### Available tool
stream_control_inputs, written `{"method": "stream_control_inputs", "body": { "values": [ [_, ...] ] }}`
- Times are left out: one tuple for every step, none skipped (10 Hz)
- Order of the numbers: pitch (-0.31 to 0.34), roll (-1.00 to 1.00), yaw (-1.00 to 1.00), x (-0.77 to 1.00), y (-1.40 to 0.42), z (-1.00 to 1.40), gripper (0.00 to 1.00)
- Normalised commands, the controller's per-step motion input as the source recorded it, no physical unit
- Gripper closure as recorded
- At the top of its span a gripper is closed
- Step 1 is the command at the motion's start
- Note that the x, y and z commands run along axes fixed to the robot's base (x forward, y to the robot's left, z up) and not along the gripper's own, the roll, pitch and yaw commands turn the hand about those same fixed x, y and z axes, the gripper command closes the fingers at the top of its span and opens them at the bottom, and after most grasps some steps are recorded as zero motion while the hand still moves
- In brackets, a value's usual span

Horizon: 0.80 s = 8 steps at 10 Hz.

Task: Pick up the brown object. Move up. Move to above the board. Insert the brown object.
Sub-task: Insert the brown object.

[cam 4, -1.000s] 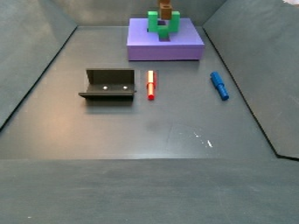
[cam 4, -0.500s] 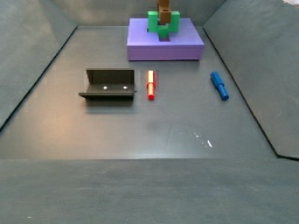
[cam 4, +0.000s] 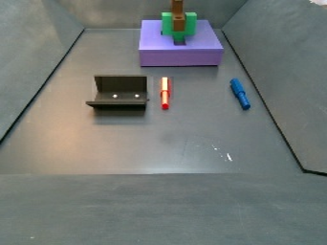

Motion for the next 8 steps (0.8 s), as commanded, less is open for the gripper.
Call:
{"method": "stream_control_inputs", "body": {
  "values": [
    [0.011,-0.02,-0.14,0.00,0.00,-0.21,1.00],
    [0.000,-0.03,-0.15,0.00,0.00,-0.19,1.00],
    [0.000,-0.06,-0.16,-0.09,0.00,-0.11,1.00],
    [0.000,-0.06,-0.13,0.00,0.00,-0.13,1.00],
    [0.000,-0.06,-0.10,0.00,0.00,-0.11,1.00],
    [0.000,-0.06,-0.07,0.00,0.00,-0.13,1.00],
    [0.001,-0.06,-0.03,0.07,0.00,-0.14,1.00],
    [0.000,-0.03,-0.01,0.03,0.00,-0.21,1.00]
  ]
}}
